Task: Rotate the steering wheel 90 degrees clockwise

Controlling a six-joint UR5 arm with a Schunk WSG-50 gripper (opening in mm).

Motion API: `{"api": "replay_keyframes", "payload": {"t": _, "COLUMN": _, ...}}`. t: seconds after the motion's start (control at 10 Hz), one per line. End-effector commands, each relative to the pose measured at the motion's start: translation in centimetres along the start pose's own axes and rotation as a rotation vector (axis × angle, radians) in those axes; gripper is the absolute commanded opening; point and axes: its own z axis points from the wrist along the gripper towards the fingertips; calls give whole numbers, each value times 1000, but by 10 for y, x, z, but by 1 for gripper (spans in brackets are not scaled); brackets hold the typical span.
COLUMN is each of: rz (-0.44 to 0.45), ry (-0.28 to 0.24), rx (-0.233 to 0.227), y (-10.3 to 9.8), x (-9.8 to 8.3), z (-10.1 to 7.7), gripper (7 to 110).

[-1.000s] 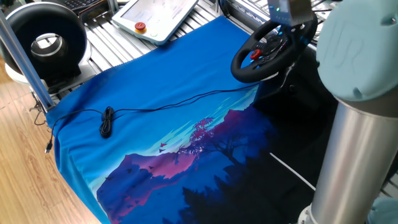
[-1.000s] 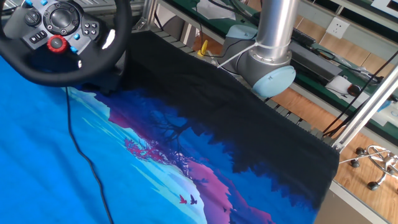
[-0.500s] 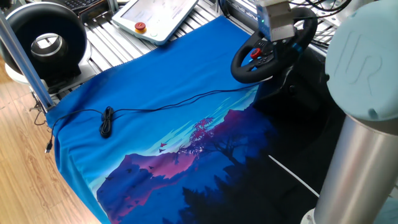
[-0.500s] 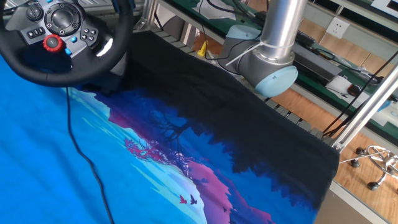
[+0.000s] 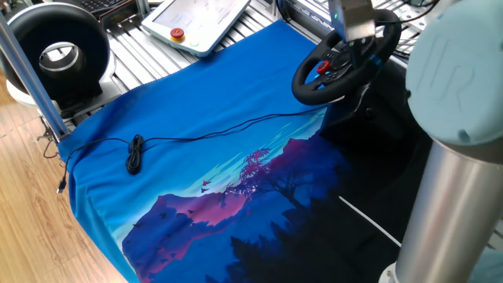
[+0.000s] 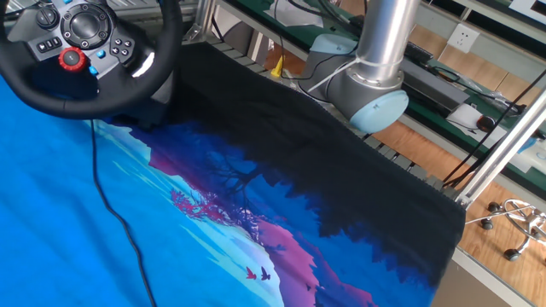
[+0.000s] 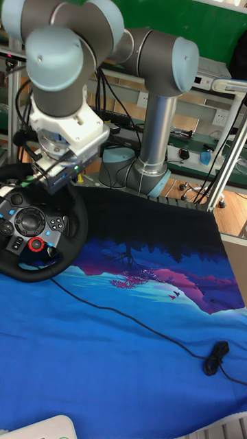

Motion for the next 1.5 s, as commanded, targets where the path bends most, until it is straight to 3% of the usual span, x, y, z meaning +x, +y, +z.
{"api": "replay_keyframes", "payload": {"t": 0.0, "rz": -27, "ry": 0, "rx": 14, "y": -14, "x": 22, "z": -20, "gripper": 22}}
{"api": "replay_keyframes", "payload": {"t": 0.3, "rz": -78, "ry": 5, "rx": -27, "y": -18, "x": 49, "z": -25, "gripper": 22}}
{"api": "replay_keyframes", "payload": {"t": 0.4, "rz": -112, "ry": -4, "rx": -61, "y": -13, "x": 54, "z": -27, "gripper": 44}}
{"api": "replay_keyframes", "payload": {"t": 0.6, "rz": -164, "ry": 11, "rx": -91, "y": -9, "x": 65, "z": -26, "gripper": 44}}
{"api": "replay_keyframes", "payload": {"t": 0.8, "rz": -197, "ry": 16, "rx": -78, "y": -21, "x": 74, "z": -21, "gripper": 44}}
{"api": "replay_keyframes", "payload": {"t": 0.9, "rz": -207, "ry": 19, "rx": -62, "y": -27, "x": 76, "z": -20, "gripper": 66}}
{"api": "replay_keyframes", "payload": {"t": 1.0, "rz": -208, "ry": 25, "rx": -36, "y": -35, "x": 75, "z": -19, "gripper": 66}}
{"api": "replay_keyframes", "payload": {"t": 1.4, "rz": -192, "ry": 10, "rx": -24, "y": -35, "x": 61, "z": -15, "gripper": 66}}
